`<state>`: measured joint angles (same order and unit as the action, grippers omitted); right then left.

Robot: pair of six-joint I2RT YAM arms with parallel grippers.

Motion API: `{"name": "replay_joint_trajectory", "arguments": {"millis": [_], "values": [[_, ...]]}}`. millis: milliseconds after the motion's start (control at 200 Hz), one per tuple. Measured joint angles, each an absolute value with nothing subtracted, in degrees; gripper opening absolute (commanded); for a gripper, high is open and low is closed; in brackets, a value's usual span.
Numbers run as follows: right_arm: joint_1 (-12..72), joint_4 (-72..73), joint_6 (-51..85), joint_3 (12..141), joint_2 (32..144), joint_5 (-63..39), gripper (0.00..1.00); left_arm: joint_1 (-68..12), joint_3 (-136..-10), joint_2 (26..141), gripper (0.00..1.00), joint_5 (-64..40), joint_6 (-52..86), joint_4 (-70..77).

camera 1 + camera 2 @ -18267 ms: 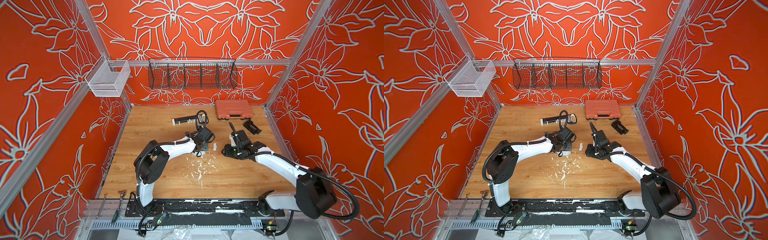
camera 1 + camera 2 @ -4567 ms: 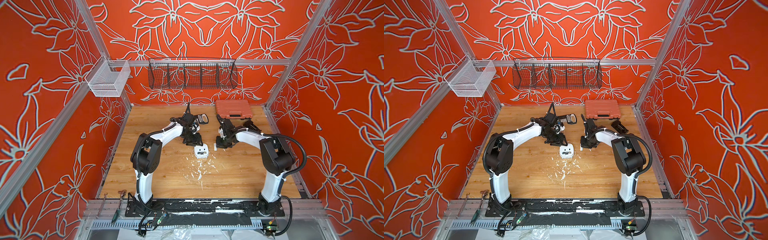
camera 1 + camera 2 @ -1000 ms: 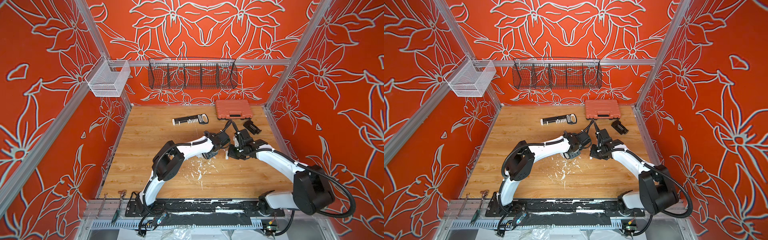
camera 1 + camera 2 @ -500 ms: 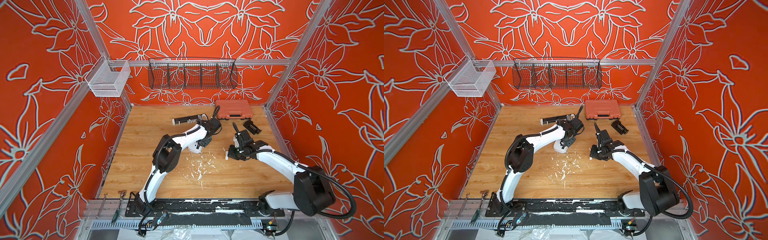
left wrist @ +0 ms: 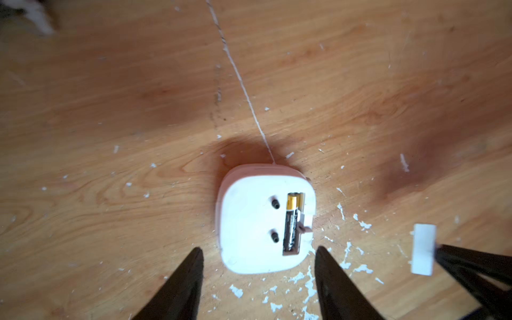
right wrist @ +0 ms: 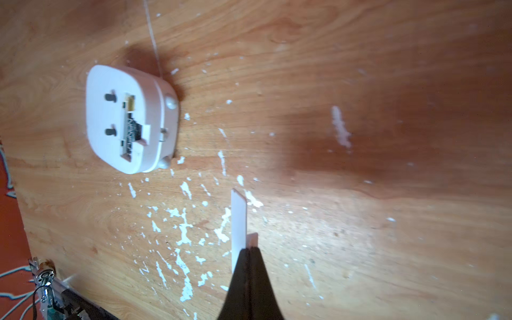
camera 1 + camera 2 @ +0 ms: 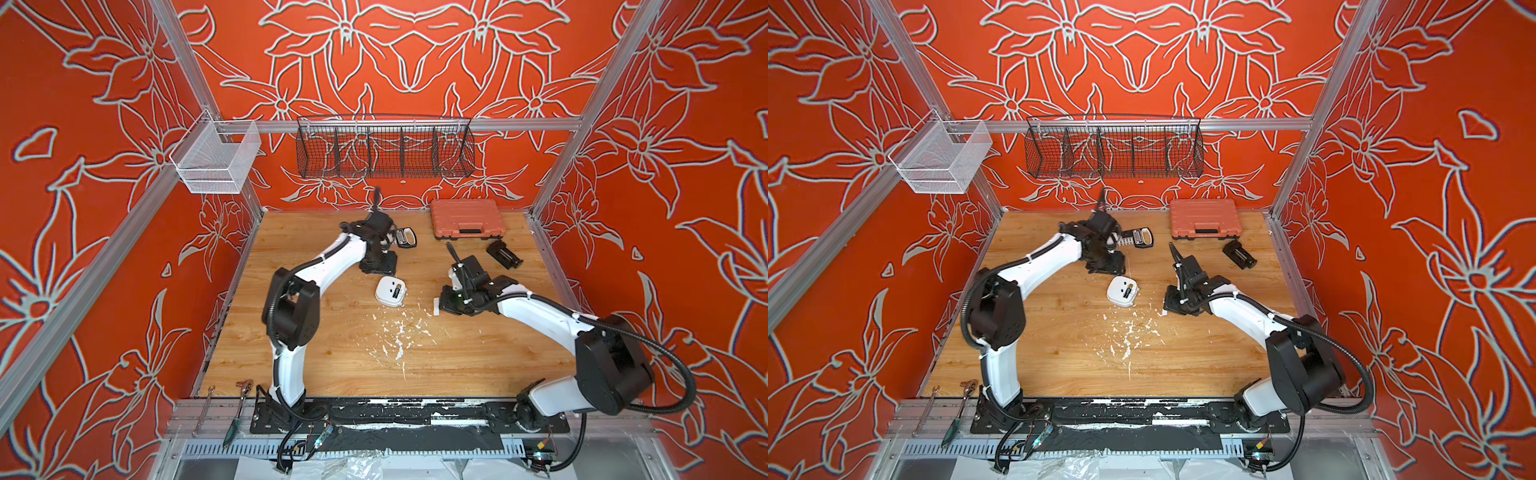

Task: Insert the battery into the alarm
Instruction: Adjust the alarm at the center of the board.

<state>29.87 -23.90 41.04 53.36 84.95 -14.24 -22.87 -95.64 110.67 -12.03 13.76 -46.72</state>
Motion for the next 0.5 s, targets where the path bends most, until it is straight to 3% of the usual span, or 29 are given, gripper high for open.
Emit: {"name": "replay_joint_trajectory", "arguments": {"millis": [145,500], "values": [[32.7,-20.6,44.3,55.9,87.6,-14.4,0.00,-17.8,-90.1,108.0,0.62,-20.7,14.1,-42.1],[33.9,-16.4,49.9,60.5,93.8,-14.4,0.00,-17.3,-79.6,108.7,0.59,-33.6,10.3,-34.9]]}}
